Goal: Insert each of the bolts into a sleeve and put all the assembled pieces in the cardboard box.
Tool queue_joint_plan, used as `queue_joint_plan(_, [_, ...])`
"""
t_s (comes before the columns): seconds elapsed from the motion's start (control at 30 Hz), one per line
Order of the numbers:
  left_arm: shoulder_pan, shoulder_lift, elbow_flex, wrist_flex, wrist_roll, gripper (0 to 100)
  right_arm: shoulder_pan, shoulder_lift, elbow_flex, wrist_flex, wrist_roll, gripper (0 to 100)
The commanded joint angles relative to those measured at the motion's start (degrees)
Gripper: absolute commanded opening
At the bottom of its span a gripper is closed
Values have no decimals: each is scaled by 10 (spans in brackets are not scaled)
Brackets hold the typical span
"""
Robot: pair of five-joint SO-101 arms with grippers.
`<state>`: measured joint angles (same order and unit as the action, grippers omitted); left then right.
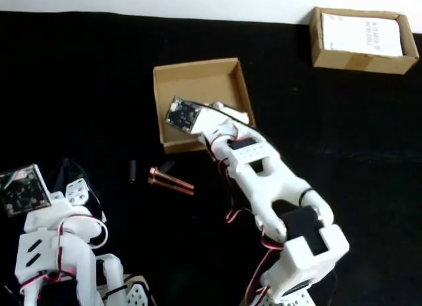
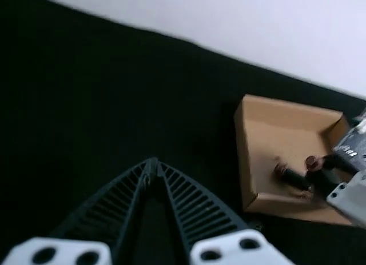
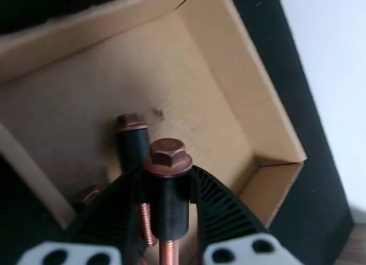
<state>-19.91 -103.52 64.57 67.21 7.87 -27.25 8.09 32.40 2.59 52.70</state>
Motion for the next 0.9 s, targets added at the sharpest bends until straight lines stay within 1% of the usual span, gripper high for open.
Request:
queue_joint_plan(0.0, [-7,-5,22,-1,4,8,-6,1,-38,-14,8,10])
queue_joint_plan(0.07, [-7,-5,36,-2,4,8,-6,3,-38,-14,8,38])
queue_joint_plan(0.17, [-7,-5,47,-2,4,8,-6,3,-37,-11,4,128])
queue_joint_plan(0.23, [-7,-5,49,-2,4,8,-6,1,-36,-11,4,170])
queue_joint_plan(0.4, [-7,-5,58,-2,4,8,-13,-11,-36,-11,2,176])
queue_joint_plan(0.43, [-7,-5,62,-2,4,8,-15,-23,-33,-10,-11,176])
queue_joint_plan(0.47, [-7,-5,67,-2,4,8,-18,-38,-32,-9,-41,176])
queue_joint_plan(0.53, [-7,-5,78,-2,4,8,-32,-70,-36,7,-142,176])
queue_joint_plan(0.63, [-7,-5,97,-2,4,8,-53,-124,-44,81,-321,176])
queue_joint_plan(0.67, [-7,-5,104,-2,4,8,-59,-145,-51,119,-384,176])
queue_joint_plan(0.8, [-7,-5,136,-2,4,8,-80,-199,-104,309,-679,176])
queue_joint_plan(0.87, [-7,-5,150,-2,4,8,-87,-196,-143,397,-798,176])
